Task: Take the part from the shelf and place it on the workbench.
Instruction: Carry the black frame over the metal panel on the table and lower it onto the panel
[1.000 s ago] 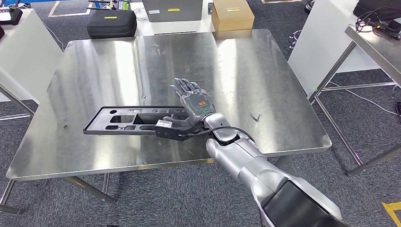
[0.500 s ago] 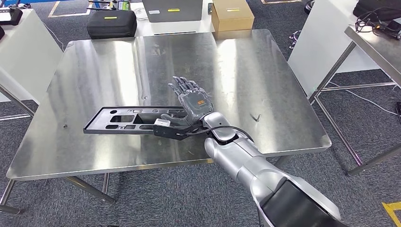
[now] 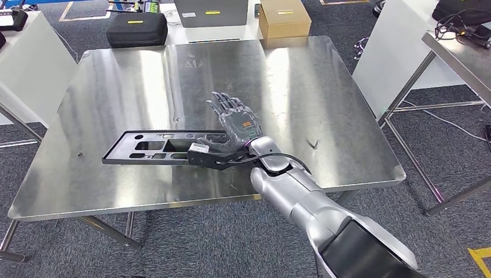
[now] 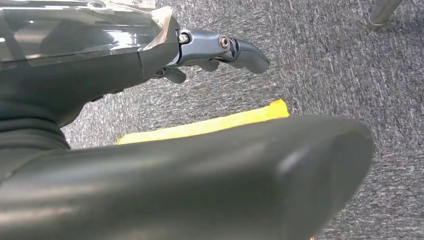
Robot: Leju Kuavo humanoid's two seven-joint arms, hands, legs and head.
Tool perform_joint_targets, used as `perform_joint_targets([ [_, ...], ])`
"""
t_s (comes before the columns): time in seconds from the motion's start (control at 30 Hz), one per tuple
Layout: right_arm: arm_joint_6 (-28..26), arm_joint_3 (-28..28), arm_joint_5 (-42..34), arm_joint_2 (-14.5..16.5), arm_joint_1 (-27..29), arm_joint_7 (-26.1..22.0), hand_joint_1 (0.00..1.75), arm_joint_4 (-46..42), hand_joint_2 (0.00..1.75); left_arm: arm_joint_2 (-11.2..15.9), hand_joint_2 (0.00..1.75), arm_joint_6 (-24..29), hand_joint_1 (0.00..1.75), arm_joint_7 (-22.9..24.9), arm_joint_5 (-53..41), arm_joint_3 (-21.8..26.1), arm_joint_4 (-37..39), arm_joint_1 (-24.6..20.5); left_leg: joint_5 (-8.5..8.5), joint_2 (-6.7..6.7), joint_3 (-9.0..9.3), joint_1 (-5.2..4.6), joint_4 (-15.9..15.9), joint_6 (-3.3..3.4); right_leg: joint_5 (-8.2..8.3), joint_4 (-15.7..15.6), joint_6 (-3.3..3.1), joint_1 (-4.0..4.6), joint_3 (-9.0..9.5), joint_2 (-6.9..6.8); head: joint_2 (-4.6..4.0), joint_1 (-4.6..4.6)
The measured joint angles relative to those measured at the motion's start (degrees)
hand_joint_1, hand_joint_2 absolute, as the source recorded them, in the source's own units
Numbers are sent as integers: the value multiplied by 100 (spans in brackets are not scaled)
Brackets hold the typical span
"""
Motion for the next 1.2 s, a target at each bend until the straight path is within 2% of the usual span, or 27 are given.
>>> perform_joint_targets([
  [0.1,191,-186,-459,-1,-36,-266,0,-156,0,0,0,-62,0,50,-27,-17,0,-1,0,1,0,0,0,0,0,0,0,0,0,0,1,1],
  [0.2,794,-492,-1207,-8,-51,-567,0,-564,0,2,0,-169,0,137,-86,-65,0,-3,0,1,1,0,0,0,0,0,0,0,-1,0,1,1],
  [0.27,1450,-720,-1920,-21,-27,-755,0,-948,0,7,0,-236,0,189,-120,-116,0,-5,0,1,2,0,0,0,0,0,0,1,-1,0,1,1],
  [0.4,3357,-1091,-4225,-186,297,-773,0,-2240,0,29,0,-333,0,212,-181,-230,0,-7,0,-4,4,0,0,0,0,0,0,2,-1,-1,0,0],
  [0.47,3768,-1163,-4927,-279,425,-689,0,-2717,0,37,0,-357,0,208,-185,-271,0,-6,0,-8,3,0,0,0,-1,-1,0,2,-1,-2,-1,0],
  [0.57,3834,-1176,-5075,-302,453,-673,0,-2815,0,38,0,-360,0,206,-185,-282,0,-6,0,-9,3,0,0,0,-1,-1,0,2,-1,-2,-1,0],
  [0.63,3970,-1182,-5502,-407,552,-655,0,-3124,0,45,0,-363,0,199,-187,-305,0,-6,0,-8,3,-1,0,0,-1,-1,0,1,0,-2,0,0],
  [0.77,4406,-1136,-6970,-938,1030,-663,0,-4514,0,74,0,-364,0,173,-167,-426,0,-11,-1,-2,8,-12,0,0,0,-3,0,-3,3,1,-1,0],
  [0.97,4792,-1079,-8583,-1539,1719,-728,0,-5673,0,81,0,-333,0,80,-58,-447,1,12,-4,-5,9,-11,-1,-1,-1,-4,0,-2,8,-1,1,0],
  [1.07,4970,-1060,-8800,-1878,2246,-915,0,-6232,0,84,0,-292,0,57,-22,-447,9,45,-9,-6,9,-12,-1,1,-2,-6,1,-2,7,-2,-1,0],
  [1.2,5028,-1048,-8639,-2328,3054,-1269,0,-6921,0,89,0,-234,0,8,34,-447,17,106,-16,-7,7,-12,-1,2,-2,-8,1,-3,7,-2,0,0],
])
